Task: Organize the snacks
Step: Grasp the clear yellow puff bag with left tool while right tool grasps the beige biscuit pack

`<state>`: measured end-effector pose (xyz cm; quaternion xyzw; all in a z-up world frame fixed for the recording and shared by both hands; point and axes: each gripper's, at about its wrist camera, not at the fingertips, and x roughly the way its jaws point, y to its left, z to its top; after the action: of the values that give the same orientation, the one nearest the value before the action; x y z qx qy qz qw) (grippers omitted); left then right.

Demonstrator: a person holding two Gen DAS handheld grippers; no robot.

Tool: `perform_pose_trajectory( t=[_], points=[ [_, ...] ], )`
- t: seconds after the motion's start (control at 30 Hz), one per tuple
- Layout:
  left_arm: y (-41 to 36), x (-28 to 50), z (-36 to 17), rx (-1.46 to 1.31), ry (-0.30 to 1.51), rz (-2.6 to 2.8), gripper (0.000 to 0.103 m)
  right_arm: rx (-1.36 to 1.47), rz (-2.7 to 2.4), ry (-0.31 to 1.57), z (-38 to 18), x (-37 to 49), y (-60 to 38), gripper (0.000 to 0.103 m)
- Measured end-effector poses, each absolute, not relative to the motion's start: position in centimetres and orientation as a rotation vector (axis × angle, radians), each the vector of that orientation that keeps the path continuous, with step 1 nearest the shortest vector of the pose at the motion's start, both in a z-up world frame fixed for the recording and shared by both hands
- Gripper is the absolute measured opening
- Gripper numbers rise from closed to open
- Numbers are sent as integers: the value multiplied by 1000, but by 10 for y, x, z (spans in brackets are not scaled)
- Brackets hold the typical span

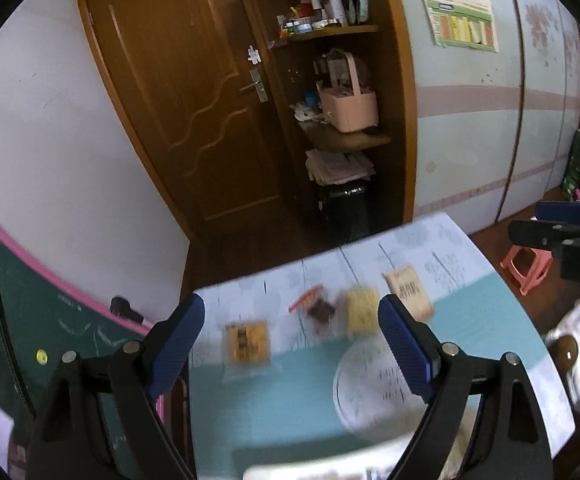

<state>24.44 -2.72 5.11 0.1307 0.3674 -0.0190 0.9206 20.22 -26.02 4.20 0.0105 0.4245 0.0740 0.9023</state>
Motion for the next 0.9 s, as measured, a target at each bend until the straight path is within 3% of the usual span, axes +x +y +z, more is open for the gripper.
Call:
perform_pose_trajectory(
  t=[0.17,0.33,0.57,0.9],
  points=[
    [-39,320,20,239,839,-20,88,14,94,948,13,274,-265,52],
    [-55,376,-62,255,1004,-39,88,50,77,1068,-52,320,-270,52],
    [-69,401,-167,297,1165,-52,88,173,90,1242,-156,354,-274,52],
    [-93,405,-222,326,1229,-121,88,189,101,1337,-223,372,-250,52]
  ],
)
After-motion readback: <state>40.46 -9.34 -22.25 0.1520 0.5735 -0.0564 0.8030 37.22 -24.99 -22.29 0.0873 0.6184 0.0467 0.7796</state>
